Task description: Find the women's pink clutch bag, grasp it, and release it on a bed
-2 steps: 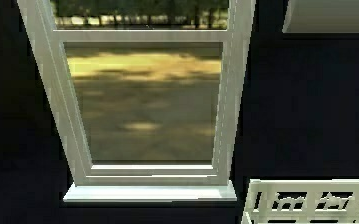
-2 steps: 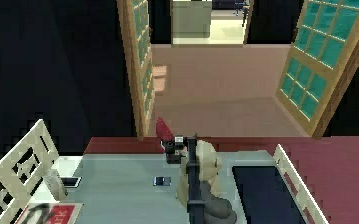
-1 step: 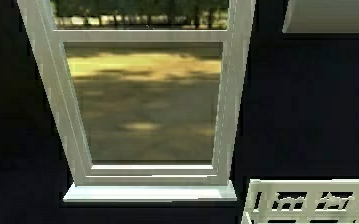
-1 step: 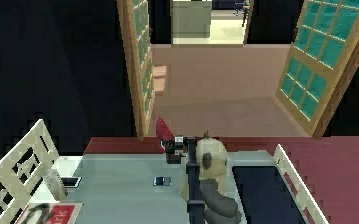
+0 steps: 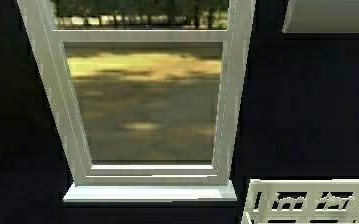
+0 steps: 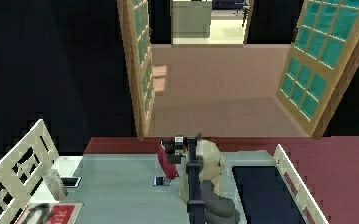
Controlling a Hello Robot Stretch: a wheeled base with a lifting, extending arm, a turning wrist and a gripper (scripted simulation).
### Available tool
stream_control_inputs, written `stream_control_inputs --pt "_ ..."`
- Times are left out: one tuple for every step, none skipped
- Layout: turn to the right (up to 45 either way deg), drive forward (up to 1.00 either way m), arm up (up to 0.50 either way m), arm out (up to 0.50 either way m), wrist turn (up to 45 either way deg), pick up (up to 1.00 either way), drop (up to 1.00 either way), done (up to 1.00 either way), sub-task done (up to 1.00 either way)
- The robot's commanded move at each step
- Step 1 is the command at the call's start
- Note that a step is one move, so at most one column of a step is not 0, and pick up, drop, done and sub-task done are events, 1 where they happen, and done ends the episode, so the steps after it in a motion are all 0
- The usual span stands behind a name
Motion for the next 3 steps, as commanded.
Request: stream_control_inputs --pt "0.0 0.0 0.1 0.0 0.0 0.0 0.0 0.0 0.0" --pt "0.0 0.0 0.0 -0.08 0.0 0.0 0.0 0.0 0.0" --pt "0.0 0.0 0.0 0.0 0.0 0.0 0.0 1.0 0.0"
